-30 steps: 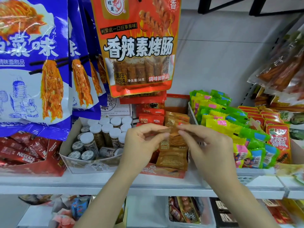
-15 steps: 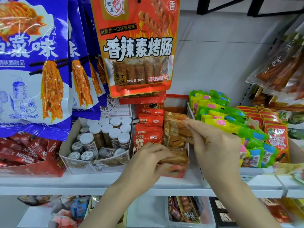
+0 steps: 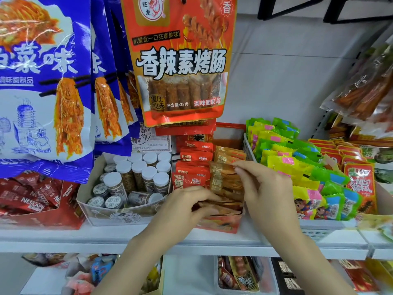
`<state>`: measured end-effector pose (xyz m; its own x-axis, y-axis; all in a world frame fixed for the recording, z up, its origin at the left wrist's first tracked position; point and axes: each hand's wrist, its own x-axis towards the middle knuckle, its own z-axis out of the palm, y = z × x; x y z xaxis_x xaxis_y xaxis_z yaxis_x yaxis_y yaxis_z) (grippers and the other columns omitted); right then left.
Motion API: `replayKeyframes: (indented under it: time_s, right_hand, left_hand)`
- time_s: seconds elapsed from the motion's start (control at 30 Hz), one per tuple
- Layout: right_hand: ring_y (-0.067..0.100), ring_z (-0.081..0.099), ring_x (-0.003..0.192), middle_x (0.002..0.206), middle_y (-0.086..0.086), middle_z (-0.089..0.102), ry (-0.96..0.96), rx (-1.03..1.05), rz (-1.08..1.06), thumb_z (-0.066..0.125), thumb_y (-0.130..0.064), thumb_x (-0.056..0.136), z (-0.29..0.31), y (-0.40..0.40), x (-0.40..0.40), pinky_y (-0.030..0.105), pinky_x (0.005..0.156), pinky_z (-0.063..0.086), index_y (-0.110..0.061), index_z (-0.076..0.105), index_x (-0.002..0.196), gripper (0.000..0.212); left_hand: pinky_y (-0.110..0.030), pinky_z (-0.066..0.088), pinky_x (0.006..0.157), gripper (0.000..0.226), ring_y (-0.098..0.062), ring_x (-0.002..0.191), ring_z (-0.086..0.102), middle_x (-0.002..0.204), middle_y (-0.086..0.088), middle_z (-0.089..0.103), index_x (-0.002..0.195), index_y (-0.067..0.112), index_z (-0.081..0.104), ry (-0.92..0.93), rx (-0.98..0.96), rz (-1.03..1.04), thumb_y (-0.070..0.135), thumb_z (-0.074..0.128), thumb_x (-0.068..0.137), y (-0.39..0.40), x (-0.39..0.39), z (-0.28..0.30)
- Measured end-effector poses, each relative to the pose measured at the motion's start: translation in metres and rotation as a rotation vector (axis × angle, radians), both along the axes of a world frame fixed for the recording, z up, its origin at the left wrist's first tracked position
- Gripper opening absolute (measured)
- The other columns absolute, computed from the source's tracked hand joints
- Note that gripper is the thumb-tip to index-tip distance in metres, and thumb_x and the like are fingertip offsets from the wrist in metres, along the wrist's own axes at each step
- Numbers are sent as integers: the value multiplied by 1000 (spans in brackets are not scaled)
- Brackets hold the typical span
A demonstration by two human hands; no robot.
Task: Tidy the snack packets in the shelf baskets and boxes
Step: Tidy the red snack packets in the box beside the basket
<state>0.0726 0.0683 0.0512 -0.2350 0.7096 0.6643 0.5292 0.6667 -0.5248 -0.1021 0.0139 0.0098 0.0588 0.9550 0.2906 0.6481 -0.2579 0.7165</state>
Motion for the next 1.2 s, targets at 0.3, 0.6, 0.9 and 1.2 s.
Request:
replayKeyframes:
  time_s: [0.3, 0.6, 0.9, 1.2]
  right_hand:
    - [23, 64, 73, 89, 5, 71, -519, -401, 78, 43, -25, 102, 0, -4, 9, 35, 65, 51, -25, 65, 111, 24]
    - [15, 55, 64, 73, -5, 59, -612, -533, 234, 30, -33, 105, 6, -14, 14, 29, 61, 42, -21, 60, 108, 32]
    - [23, 60, 102, 108, 5, 64, -479, -390, 47, 43, -24, 102, 10, -3, -1, 26, 80, 40, -17, 60, 119, 25]
    - [30, 64, 103, 114, 11, 64, -747, -308, -247, 57, -8, 88, 7, 48, -33, 35, 82, 53, -13, 67, 114, 28]
  left_hand:
    - [-7, 43, 76, 21, 0, 89, 63, 89, 18, 69, 87, 26, 77, -64, 57, 83, 20, 87, 69, -9, -9, -2]
    - [-5, 38, 90, 59, 7, 114, 50, 121, 29, 52, 116, 48, 51, -5, 56, 66, 25, 84, 73, -13, -10, -5]
    - [-17, 39, 95, 25, -3, 112, 51, 115, 14, 64, 117, 21, 67, 169, 147, -33, 16, 62, 93, -3, 7, -18]
    - [-15, 39, 98, 30, 3, 117, 51, 124, 19, 57, 123, 27, 62, 71, 58, -108, 14, 59, 96, -7, 1, -16]
